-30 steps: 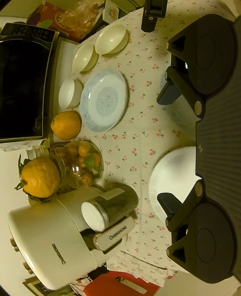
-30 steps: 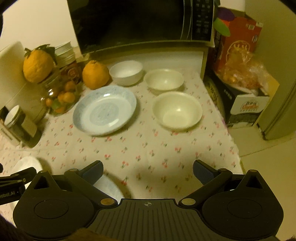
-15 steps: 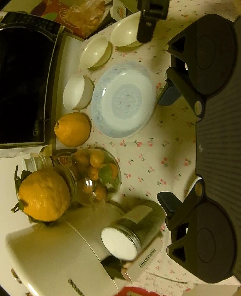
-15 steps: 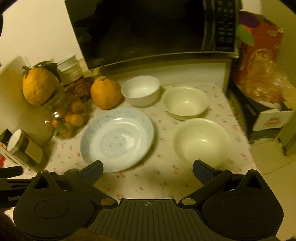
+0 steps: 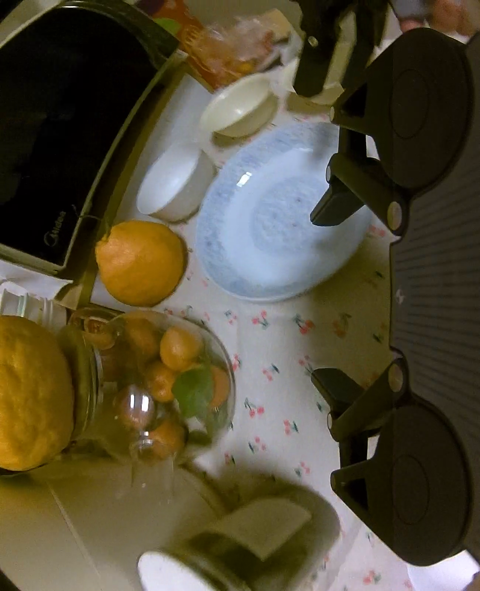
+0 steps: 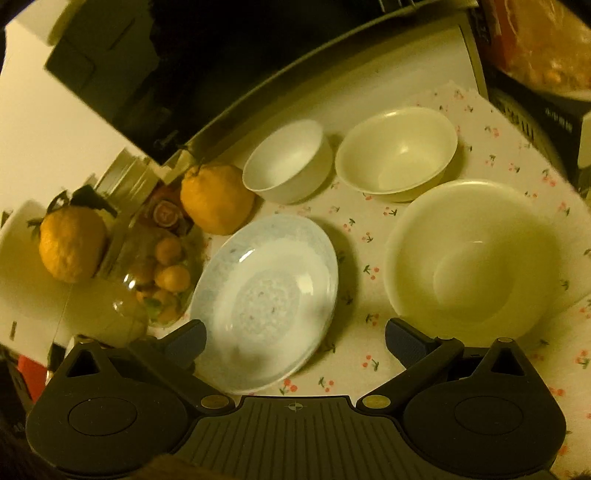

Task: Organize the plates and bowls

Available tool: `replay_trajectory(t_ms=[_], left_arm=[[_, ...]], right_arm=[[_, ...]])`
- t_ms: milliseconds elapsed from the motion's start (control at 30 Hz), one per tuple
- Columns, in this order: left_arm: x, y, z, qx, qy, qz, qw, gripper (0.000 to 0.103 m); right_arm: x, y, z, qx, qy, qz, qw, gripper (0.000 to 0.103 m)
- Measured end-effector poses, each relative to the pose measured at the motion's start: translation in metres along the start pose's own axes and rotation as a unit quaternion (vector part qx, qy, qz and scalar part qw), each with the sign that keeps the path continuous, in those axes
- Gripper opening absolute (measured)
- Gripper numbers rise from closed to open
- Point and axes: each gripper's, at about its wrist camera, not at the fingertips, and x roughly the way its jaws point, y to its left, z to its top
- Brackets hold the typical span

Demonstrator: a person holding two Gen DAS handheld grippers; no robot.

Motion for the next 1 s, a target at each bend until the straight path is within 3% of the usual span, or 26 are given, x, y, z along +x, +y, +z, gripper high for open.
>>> replay_trajectory(t_ms=[200, 567, 700, 833, 1000], left_arm=[[0.012, -0.002, 0.004, -0.009, -0.028, -0.015, 0.9994, 0.070], [0.033, 0.012, 0.008, -0.056, -0.029, -0.035, 0.9974, 0.041], [0.036, 0.011, 0.007, -0.059, -0.031, -0.042, 0.9969, 0.033], [0.037, 0.012, 0.007, -0.063, -0.032, -0.048, 0.9963, 0.022], [0.037, 0.011, 0.006, -0.058, -0.032, -0.043, 0.9968, 0.019]], right_arm=[[0.024, -0.004, 0.007, 0.028, -0.005, 0.003, 1.000, 0.102], [0.044, -0.007, 0.009, 0.049, -0.005, -0.004, 0.999, 0.091], [0.046, -0.010, 0.009, 0.046, -0.010, -0.016, 0.999, 0.076], [0.047, -0.009, 0.009, 0.035, -0.016, -0.030, 0.999, 0.043], [0.047, -0.009, 0.008, 0.025, -0.025, -0.048, 0.998, 0.028]])
